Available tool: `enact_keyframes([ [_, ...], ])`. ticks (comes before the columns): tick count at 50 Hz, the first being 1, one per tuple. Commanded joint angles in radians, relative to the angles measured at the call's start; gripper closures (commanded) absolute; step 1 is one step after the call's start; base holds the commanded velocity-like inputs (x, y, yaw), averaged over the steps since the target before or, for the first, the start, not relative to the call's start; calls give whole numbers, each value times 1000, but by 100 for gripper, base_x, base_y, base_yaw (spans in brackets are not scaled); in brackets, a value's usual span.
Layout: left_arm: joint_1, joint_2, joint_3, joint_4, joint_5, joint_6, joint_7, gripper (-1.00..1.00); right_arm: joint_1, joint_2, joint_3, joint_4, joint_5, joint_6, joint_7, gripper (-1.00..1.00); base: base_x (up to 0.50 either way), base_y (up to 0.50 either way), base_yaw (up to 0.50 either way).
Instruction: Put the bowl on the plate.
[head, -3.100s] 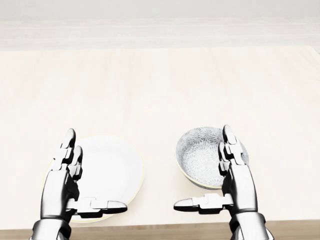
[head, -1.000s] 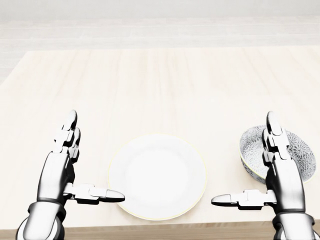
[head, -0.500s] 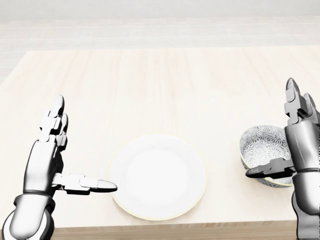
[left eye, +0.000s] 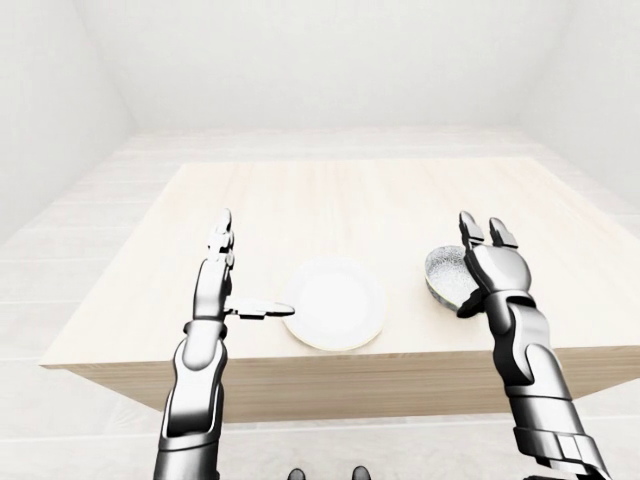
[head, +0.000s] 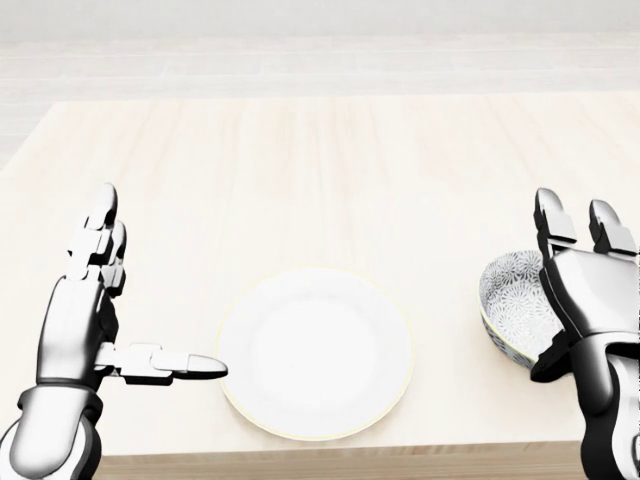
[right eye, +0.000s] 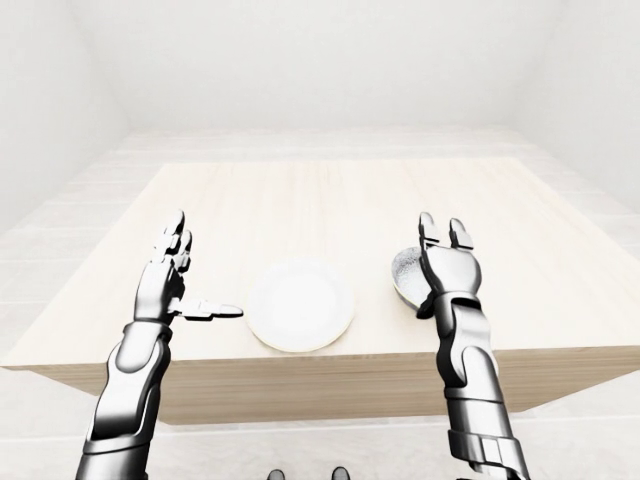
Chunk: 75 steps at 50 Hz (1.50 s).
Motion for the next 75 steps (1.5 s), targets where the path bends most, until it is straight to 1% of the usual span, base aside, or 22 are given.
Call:
enact_keyframes([
  [1,-11,2,3,-4,-3,0,5,-100,17,7,3,31,-117,0,33,-100,0,0,0],
  [22,-14,-6,-10,4,4,0,24,-100,56,37,17,68,-136,0,-21,-100,0,0,0],
  [30,-14,-6,-7,5,-1,0,27,-100,67,33,9,103,-124,0,-46,-100,0,0,0],
  [41,-9,-2,-7,14,0,0,29,-100,53,31,21,210,-107,0,-113,-100,0,0,0],
  [59,-3,-2,-6,1,-5,0,17,-100,35,26,44,273,-86,0,-153,-100,0,0,0],
  [68,-2,-4,-7,-16,-4,0,17,-100,16,20,52,333,-65,0,-182,-100,0,0,0],
  [75,-1,-4,-6,-12,-2,0,18,-100,-9,18,61,413,-43,0,-224,-100,0,0,0],
])
